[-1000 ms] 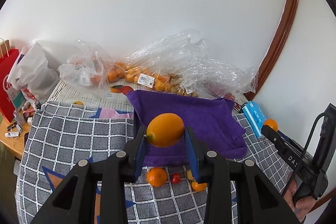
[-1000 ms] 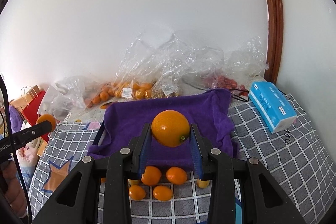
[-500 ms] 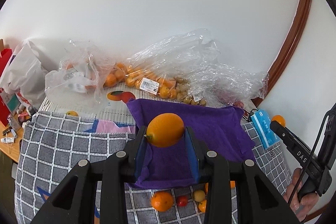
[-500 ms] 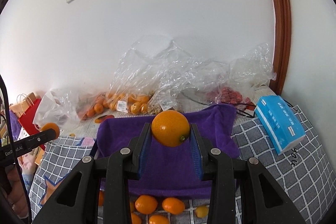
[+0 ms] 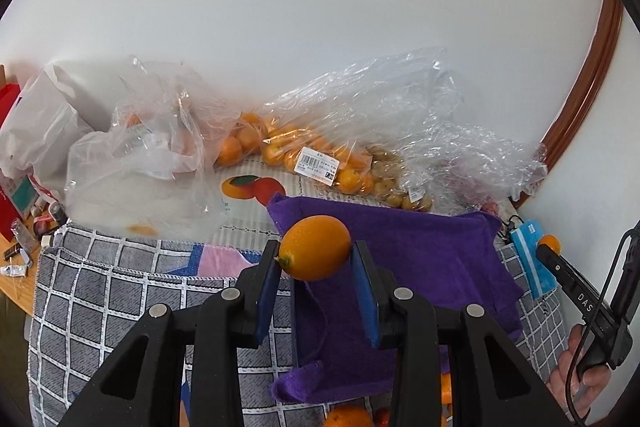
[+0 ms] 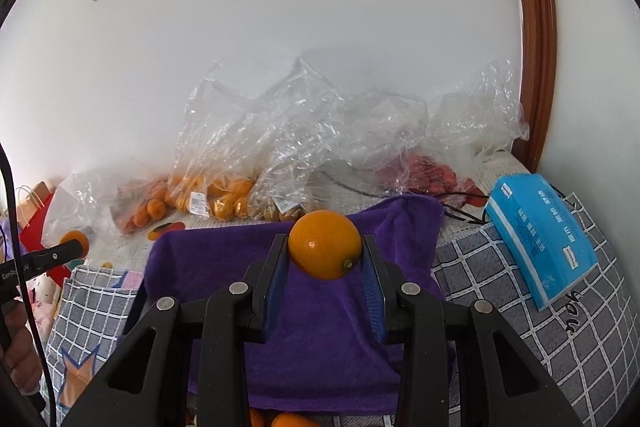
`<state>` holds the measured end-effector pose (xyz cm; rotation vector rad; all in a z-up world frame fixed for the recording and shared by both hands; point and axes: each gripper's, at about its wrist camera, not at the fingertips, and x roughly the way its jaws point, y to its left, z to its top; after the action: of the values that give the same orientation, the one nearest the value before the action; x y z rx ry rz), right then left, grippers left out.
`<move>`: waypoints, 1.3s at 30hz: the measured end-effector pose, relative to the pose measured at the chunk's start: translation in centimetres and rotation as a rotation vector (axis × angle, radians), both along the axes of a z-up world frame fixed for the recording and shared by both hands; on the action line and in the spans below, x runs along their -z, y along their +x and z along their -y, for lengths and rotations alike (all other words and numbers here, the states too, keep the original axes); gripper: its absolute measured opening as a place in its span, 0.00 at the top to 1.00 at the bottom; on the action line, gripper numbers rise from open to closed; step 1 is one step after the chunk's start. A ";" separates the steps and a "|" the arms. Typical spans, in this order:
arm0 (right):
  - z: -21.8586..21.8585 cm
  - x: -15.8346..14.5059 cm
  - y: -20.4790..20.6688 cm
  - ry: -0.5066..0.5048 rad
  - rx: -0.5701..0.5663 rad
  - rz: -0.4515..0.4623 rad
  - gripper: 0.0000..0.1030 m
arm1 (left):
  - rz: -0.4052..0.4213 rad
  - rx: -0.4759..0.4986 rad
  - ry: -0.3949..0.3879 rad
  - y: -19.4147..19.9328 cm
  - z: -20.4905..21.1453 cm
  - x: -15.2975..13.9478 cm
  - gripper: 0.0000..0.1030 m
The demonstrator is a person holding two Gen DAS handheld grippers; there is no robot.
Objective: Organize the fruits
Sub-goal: 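Carry the oval fruit over the purple towel with the left tool while the right tool carries the orange there, then open the left tool onto the towel while the right tool releases the orange there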
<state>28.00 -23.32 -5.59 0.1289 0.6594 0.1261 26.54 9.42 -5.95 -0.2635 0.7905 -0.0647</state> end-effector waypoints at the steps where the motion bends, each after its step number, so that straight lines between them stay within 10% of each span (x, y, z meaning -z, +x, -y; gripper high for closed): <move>1: 0.2 0.4 0.4 0.000 0.003 -0.008 0.65 | -0.008 0.003 -0.002 0.4 0.1 0.4 0.67; 20: 1.1 9.3 6.0 -0.020 0.012 -0.187 0.65 | -0.176 0.128 0.045 7.5 7.3 7.6 0.67; 39: 0.5 9.3 6.3 -0.026 -0.009 -0.217 0.53 | -0.226 0.136 0.072 7.6 7.9 7.9 0.61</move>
<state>34.27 -23.78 -14.92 0.1155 0.8779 0.1126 34.10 1.54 -13.89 -0.1497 1.0332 -0.1359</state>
